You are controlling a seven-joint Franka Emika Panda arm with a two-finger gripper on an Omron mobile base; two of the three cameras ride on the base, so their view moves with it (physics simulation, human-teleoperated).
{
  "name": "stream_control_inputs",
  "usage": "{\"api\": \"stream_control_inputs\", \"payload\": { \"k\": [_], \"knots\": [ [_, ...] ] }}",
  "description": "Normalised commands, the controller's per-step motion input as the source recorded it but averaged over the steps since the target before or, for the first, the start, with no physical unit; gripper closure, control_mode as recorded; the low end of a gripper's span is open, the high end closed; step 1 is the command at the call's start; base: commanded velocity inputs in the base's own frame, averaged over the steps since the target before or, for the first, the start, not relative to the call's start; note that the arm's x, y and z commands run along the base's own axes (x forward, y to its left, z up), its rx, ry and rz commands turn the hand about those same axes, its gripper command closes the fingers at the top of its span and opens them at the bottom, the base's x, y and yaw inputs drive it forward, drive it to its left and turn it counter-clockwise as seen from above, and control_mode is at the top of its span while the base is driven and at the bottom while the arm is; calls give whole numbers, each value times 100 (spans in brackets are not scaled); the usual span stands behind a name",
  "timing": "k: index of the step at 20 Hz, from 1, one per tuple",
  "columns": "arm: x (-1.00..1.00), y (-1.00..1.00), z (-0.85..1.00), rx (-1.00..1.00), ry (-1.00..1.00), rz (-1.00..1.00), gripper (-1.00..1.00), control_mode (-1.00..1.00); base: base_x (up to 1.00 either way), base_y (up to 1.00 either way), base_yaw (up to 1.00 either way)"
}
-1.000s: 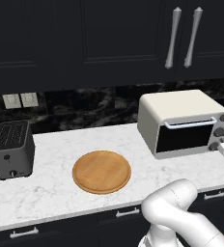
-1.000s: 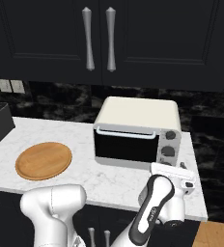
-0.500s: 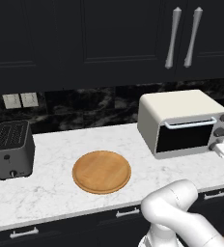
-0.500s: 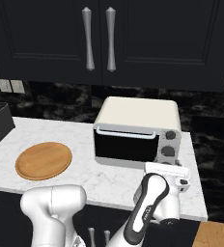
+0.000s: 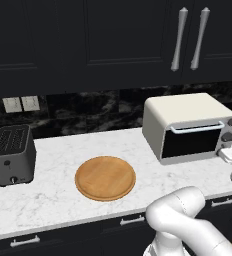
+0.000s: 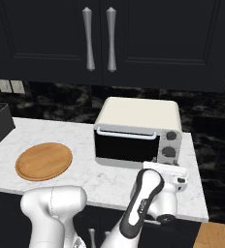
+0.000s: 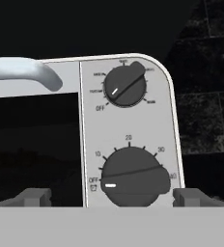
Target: Pick up the kebab skewer and baguette bread, and place them inside the toaster oven. Close the toaster oven door and start by setting the timer.
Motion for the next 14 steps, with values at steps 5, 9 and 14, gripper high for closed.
{"api": "stream_control_inputs", "payload": {
  "k": [5,9,14],
  "knots": [
    [0,-10,2,0,15,-1,-100,-100,0,0,0],
    [4,-1,0,0,12,0,-100,-100,0,0,0],
    [18,-3,0,0,5,0,-100,-100,0,0,0]
  ]
}}
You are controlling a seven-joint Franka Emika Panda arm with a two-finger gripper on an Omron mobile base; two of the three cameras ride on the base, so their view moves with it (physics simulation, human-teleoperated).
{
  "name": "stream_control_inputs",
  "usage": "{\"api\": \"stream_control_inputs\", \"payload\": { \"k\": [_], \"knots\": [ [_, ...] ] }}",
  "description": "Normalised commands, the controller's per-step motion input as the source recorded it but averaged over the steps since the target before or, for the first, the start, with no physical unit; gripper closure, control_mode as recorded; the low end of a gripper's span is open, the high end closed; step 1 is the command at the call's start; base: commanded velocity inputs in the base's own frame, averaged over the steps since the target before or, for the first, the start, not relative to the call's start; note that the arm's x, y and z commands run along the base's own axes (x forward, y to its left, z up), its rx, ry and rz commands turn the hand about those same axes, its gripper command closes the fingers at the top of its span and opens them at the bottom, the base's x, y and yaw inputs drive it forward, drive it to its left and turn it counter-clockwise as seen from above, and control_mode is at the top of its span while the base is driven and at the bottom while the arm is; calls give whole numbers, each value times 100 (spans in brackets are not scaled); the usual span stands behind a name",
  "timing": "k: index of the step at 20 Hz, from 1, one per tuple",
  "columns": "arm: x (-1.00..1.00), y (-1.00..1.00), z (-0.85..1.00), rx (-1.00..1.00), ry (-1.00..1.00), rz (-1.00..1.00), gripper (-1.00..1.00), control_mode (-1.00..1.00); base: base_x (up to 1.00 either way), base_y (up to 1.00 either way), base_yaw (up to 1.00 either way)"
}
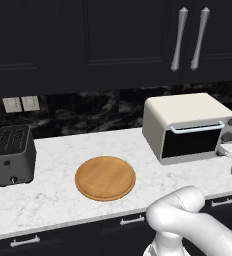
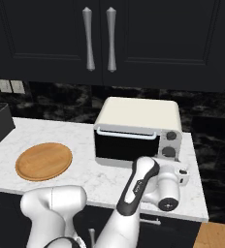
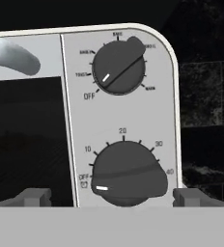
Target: Pick up the kebab skewer and baguette bread, and place them inside the toaster oven. Close the toaster oven door and start by setting the timer.
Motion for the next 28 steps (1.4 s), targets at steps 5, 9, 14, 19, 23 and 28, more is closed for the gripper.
{"api": "stream_control_inputs", "payload": {
  "k": [5,9,14,19,23,28],
  "knots": [
    [17,-6,0,0,4,0,-100,-100,0,0,0],
    [14,-5,0,0,1,0,-100,-100,0,0,0],
    [10,-4,0,0,0,0,-100,-100,0,0,0],
    [8,-1,0,0,0,0,-100,-100,0,0,0],
    [1,0,-6,0,0,0,-100,-100,0,0,0],
    [0,0,-7,0,0,0,-100,-100,0,0,0]
  ]
}}
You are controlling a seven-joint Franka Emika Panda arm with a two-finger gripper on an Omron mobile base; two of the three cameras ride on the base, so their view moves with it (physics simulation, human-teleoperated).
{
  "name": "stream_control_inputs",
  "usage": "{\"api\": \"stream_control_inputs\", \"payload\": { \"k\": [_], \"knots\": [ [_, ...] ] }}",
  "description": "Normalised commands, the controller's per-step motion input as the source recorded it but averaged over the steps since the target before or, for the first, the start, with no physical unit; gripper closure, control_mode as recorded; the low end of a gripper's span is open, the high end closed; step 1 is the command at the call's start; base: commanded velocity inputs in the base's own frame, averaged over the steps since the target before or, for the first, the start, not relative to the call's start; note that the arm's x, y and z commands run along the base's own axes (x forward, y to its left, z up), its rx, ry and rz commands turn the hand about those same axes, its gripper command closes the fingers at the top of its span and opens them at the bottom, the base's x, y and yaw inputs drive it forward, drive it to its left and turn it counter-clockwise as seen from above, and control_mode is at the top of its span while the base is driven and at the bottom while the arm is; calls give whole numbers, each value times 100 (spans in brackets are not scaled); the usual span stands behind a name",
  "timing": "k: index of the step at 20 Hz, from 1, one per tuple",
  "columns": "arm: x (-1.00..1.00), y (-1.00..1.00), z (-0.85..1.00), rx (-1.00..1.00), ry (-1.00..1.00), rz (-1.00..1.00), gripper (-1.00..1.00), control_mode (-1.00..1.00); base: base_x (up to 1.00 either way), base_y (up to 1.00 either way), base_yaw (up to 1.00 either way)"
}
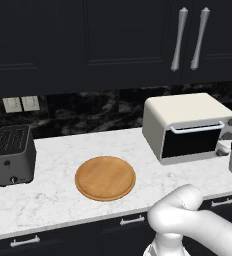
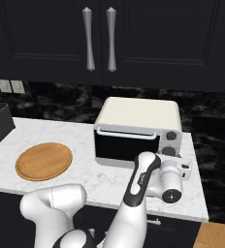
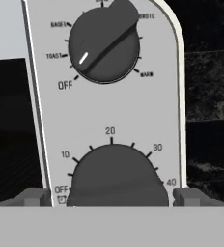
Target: Pick up the kebab skewer and baguette bread, and place them inside the toaster oven. Close the toaster oven door and start by setting the timer.
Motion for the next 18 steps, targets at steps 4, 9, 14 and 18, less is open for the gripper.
{"api": "stream_control_inputs", "payload": {
  "k": [4,9,14,18],
  "knots": [
    [4,0,-1,0,0,0,-100,-100,0,0,0],
    [9,0,0,0,0,0,-100,-100,0,0,0],
    [6,0,0,0,0,0,-100,-100,0,0,0],
    [0,0,0,0,0,0,-100,-100,0,0,0]
  ]
}}
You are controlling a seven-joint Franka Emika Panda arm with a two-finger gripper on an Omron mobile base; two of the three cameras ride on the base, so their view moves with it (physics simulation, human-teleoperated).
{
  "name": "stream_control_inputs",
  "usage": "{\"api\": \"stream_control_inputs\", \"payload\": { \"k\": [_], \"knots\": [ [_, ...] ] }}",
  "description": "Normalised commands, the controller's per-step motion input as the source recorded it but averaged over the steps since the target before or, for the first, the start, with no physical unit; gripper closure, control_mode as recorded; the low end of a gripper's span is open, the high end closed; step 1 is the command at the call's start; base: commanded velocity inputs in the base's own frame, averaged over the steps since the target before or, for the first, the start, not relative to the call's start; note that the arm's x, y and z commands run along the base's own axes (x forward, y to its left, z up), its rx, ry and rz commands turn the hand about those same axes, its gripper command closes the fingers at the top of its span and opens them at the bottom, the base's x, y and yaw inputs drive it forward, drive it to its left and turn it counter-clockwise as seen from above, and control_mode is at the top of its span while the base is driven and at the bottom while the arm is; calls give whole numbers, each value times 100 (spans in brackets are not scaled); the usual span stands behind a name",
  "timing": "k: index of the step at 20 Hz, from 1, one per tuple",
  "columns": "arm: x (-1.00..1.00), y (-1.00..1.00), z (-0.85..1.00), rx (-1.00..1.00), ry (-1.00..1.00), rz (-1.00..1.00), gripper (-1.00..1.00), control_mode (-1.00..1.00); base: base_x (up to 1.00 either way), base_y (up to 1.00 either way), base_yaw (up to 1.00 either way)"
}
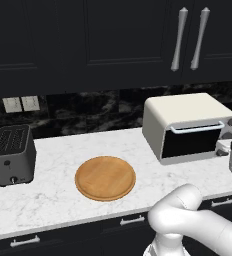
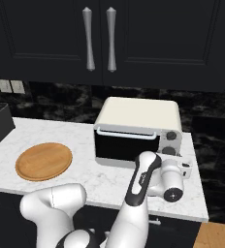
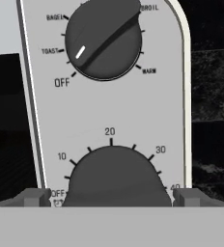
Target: Pick up the kebab skewer and baguette bread, and place them inside the toaster oven. Close the toaster oven door and start by setting the timer.
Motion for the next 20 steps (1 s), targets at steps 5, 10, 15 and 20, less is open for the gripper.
{"api": "stream_control_inputs", "payload": {
  "k": [5,10,15,20],
  "knots": [
    [0,0,0,0,0,0,-100,-100,0,0,0],
    [0,0,0,0,0,0,100,-100,0,0,0],
    [0,0,0,0,0,0,100,-100,0,0,0],
    [0,0,0,0,0,0,100,-100,0,0,0]
  ]
}}
